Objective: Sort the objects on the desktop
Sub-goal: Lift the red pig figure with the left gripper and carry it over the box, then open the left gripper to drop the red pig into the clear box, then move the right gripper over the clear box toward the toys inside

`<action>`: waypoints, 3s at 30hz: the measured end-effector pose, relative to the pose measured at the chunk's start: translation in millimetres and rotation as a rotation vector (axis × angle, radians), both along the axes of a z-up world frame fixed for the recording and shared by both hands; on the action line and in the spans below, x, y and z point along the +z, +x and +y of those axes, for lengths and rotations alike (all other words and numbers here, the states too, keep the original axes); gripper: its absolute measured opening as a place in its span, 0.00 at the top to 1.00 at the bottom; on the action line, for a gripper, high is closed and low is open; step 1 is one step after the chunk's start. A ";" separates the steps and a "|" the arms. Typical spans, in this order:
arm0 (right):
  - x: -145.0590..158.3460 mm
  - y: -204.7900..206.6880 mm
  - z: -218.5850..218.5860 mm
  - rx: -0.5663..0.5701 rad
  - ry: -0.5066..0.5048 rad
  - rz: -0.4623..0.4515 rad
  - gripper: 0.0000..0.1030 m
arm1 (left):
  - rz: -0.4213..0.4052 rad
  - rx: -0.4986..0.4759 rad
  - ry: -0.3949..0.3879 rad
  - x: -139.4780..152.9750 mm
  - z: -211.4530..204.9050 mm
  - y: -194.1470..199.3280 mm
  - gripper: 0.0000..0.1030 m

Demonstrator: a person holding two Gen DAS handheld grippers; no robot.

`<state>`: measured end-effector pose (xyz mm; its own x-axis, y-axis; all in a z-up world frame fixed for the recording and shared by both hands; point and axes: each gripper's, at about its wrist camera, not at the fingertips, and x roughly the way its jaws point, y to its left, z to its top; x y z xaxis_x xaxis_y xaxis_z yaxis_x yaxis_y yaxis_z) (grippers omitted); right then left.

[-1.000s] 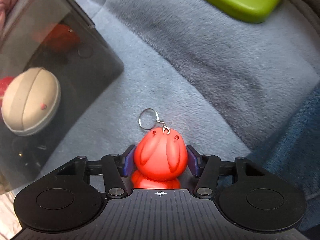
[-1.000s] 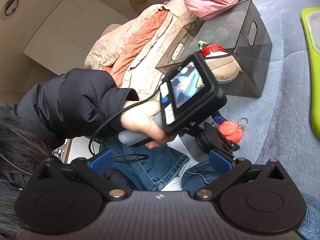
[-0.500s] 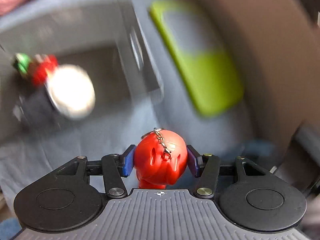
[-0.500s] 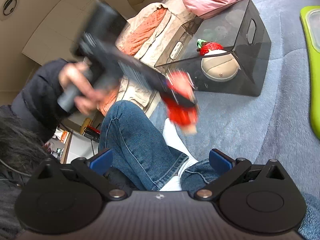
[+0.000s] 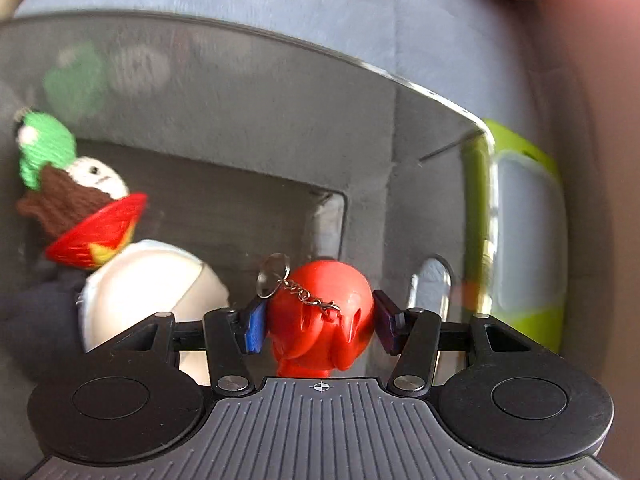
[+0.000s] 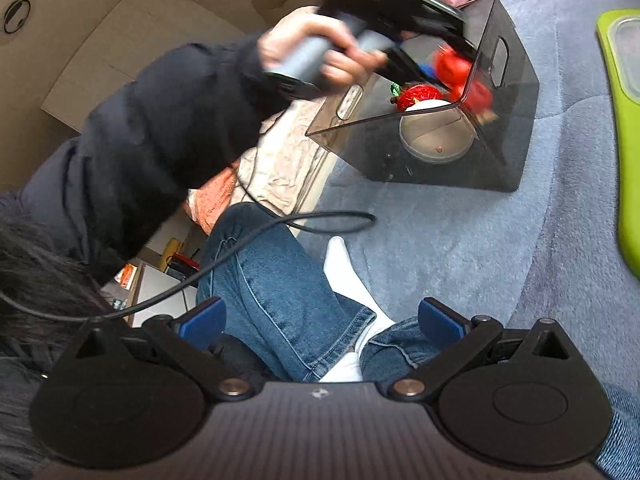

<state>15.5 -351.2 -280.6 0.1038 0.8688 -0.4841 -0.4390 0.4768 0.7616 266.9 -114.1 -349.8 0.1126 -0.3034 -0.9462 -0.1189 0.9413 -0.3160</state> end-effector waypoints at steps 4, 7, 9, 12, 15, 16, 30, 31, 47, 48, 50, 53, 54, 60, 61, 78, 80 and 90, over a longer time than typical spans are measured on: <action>-0.8 2.3 -0.3 0.006 -0.001 0.008 0.00 | -0.002 0.018 0.027 -9.5 7.5 9.6 0.42; -0.8 2.7 -1.1 0.005 0.000 0.012 0.00 | -0.019 0.003 0.000 -1.8 15.2 6.0 0.32; -0.5 3.0 -1.5 0.005 0.001 0.015 0.00 | -0.040 -0.008 -0.010 6.8 19.6 1.3 0.30; -1.3 4.6 -1.9 -0.005 -0.006 0.029 0.00 | -0.098 -0.024 -0.062 32.8 28.4 -19.9 0.29; -3.5 6.6 -4.0 -0.035 -0.019 0.052 0.00 | -0.199 -0.082 -0.173 69.0 43.4 -59.8 0.26; -4.3 7.4 -5.2 -0.051 -0.022 0.060 0.00 | -0.238 -0.103 -0.218 82.3 49.4 -74.3 0.20; 20.7 61.0 -24.9 -0.543 0.098 -0.006 0.00 | -0.399 0.172 -0.829 78.8 303.4 -110.6 0.00; 17.9 72.3 -22.2 -0.564 0.104 0.009 0.00 | -0.408 0.231 -0.837 66.7 312.0 -107.2 0.00; -45.1 192.4 15.2 -0.650 -0.087 0.132 0.28 | -0.328 0.272 -0.926 13.2 306.2 -42.9 0.00; -47.3 195.6 17.1 -0.648 -0.079 0.140 0.28 | -0.308 0.271 -0.912 8.4 303.7 -37.1 0.00; -55.0 199.7 18.4 -0.647 -0.034 0.171 0.32 | -0.267 0.269 -0.896 -0.5 300.9 -27.8 0.00; -61.9 203.0 20.9 -0.641 0.000 0.188 0.36 | -0.275 0.219 -0.889 4.4 292.0 -27.9 0.00; -61.0 203.6 22.4 -0.636 -0.013 0.177 0.38 | -0.291 0.204 -0.864 8.8 287.8 -31.3 0.00; -46.0 189.5 36.3 -0.603 -0.195 0.047 0.66 | -0.366 0.134 -0.740 33.2 268.1 -58.9 0.00; -42.6 185.1 39.1 -0.594 -0.221 0.030 0.68 | -0.365 0.131 -0.750 36.0 267.9 -66.5 0.00; -9.6 88.2 31.7 -0.706 -0.328 0.064 0.22 | -0.425 0.387 -0.238 110.4 280.3 -174.6 0.00; 4.3 86.2 31.9 -0.726 -0.365 0.010 0.22 | -0.446 0.325 -0.207 145.9 259.1 -174.0 0.00; 60.2 131.7 114.3 -0.439 -0.476 -0.061 0.11 | -0.506 -0.509 -0.804 248.9 106.5 -201.0 0.00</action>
<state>147.2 -237.0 -220.5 0.4398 0.4311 -0.7878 -0.1624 0.9010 0.4023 66.0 -7.6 -101.0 0.1196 -0.9371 -0.3281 0.5460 0.3380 -0.7666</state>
